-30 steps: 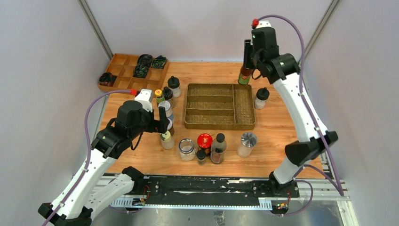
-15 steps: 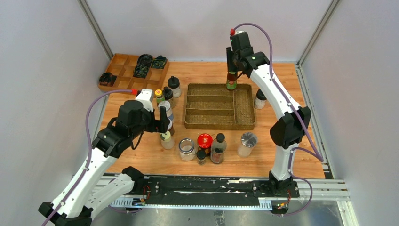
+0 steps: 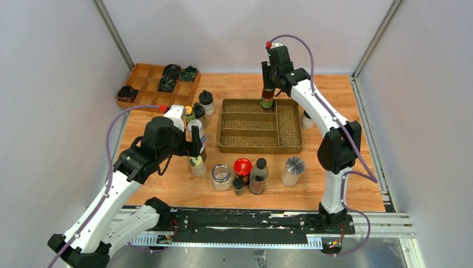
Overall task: Organize the condiment bottles
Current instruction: Place the bottle in the storage box.
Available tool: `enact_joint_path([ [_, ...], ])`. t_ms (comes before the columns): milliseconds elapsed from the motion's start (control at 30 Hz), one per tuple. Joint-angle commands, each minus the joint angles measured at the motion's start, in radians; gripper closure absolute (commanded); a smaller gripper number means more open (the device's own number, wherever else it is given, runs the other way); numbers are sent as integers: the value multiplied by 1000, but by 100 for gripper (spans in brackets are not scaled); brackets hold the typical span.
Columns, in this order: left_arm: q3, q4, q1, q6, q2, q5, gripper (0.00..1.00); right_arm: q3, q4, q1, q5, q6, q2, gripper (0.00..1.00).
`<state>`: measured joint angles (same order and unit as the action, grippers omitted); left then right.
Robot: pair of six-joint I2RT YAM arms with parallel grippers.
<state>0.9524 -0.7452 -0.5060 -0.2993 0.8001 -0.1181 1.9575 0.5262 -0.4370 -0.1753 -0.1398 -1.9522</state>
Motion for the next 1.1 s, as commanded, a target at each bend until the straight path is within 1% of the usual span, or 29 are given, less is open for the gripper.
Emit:
enact_joint_path([
  [0,2,-7,6,16,10,-6,1,-35,-118,-18,5,-1,15,100],
  [300,-19,-6,6,16,3,-5,1,-172,-178,-20,-15,-13,35,100],
  [500,-27,-7,6,14,-9,-5,1,-208,-189,-22,-34,-25,38,99],
  [567,-26,-7,6,14,-11,-3,1,-209,-187,-21,-36,-25,39,97],
  [600,-24,-7,6,14,-12,-3,1,-207,-186,-22,-37,-26,40,94],
  [633,-24,-7,6,14,-13,-3,1,-206,-182,-22,-39,-27,43,88],
  [667,-24,-8,6,15,-16,-3,1,-203,-175,-23,-44,-27,46,78],
  [700,-25,-7,6,15,-17,-4,1,-201,-168,-25,-49,-27,51,71],
  [767,-23,-7,6,18,-18,-2,1,-193,-157,-25,-55,-23,64,62],
  [967,-4,-18,6,23,3,31,1,-146,-107,-28,-59,16,109,45],
  [1067,-3,-18,6,19,-3,25,1,-129,-85,-28,-60,36,140,39],
])
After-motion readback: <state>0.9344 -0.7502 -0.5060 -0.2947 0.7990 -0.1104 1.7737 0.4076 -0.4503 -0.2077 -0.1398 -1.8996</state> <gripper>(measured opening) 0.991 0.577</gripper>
